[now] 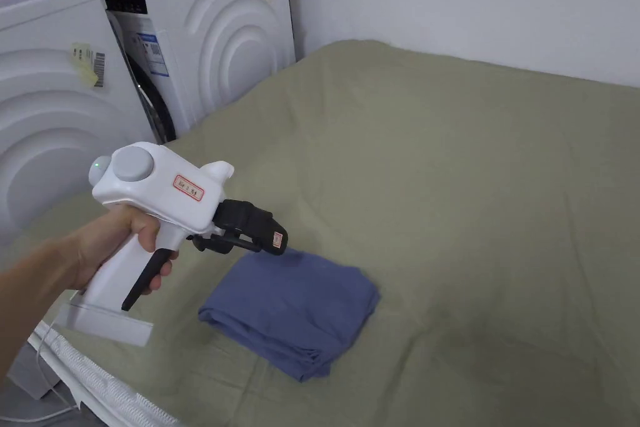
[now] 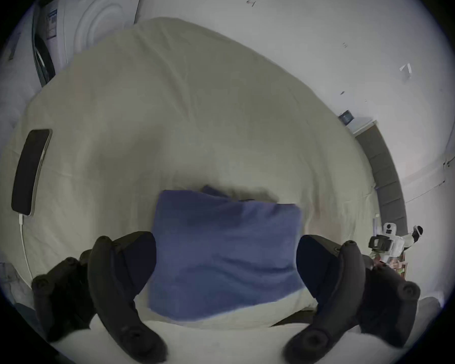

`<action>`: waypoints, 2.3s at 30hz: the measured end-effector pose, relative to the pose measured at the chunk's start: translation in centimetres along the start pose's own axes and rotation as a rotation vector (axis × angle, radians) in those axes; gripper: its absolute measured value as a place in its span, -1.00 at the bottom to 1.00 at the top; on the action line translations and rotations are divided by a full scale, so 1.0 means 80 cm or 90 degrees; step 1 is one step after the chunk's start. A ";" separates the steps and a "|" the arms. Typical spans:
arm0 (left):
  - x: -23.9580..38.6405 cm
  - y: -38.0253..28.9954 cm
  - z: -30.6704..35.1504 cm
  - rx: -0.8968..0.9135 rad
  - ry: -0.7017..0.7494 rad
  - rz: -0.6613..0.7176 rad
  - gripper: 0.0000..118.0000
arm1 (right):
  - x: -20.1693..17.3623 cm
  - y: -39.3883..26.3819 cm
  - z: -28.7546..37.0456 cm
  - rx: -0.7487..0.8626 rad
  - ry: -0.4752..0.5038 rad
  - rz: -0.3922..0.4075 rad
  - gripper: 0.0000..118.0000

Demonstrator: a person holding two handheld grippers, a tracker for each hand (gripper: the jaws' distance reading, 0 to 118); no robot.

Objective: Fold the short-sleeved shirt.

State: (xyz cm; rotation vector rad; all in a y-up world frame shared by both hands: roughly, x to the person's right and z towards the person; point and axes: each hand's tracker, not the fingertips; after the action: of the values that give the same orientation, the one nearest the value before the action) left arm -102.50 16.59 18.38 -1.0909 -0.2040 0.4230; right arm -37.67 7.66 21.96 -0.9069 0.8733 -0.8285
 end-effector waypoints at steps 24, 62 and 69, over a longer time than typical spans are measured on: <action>0.604 -0.215 -0.017 0.526 0.115 -0.325 -1.00 | -0.185 -0.026 0.231 0.472 -0.579 0.501 -1.00; 0.604 -0.233 -0.018 0.579 0.155 -0.297 1.00 | -0.222 -0.010 0.246 0.535 -0.568 0.521 1.00; 0.621 -0.256 0.019 0.600 0.126 -0.256 1.00 | -0.229 -0.016 0.248 0.520 -0.593 0.506 1.00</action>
State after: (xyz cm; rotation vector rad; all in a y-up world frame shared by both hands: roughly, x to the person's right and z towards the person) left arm -53.50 31.12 35.06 -0.1466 -0.0280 0.0172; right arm -27.71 29.18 34.85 -0.0989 -0.0141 0.0252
